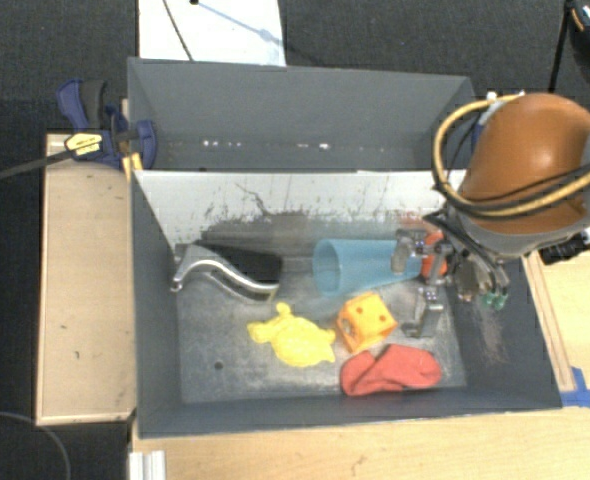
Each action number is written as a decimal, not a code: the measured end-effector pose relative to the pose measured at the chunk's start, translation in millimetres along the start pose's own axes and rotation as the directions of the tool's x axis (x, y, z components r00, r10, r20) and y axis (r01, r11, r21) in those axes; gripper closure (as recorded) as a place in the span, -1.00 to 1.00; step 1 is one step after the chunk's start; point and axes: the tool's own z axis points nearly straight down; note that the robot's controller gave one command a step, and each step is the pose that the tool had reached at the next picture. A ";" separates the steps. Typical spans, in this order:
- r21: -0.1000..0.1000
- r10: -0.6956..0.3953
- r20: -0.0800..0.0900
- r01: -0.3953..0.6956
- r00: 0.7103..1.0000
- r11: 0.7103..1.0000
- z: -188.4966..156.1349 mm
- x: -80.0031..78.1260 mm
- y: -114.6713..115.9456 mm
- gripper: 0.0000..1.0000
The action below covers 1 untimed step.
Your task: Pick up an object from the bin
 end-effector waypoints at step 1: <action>0.000 0.000 0.000 0.000 1.000 1.000 0.0 0.0 0.0 -1.00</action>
Offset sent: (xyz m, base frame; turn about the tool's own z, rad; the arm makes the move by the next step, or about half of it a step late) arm 0.0702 0.0693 -0.0777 -0.1620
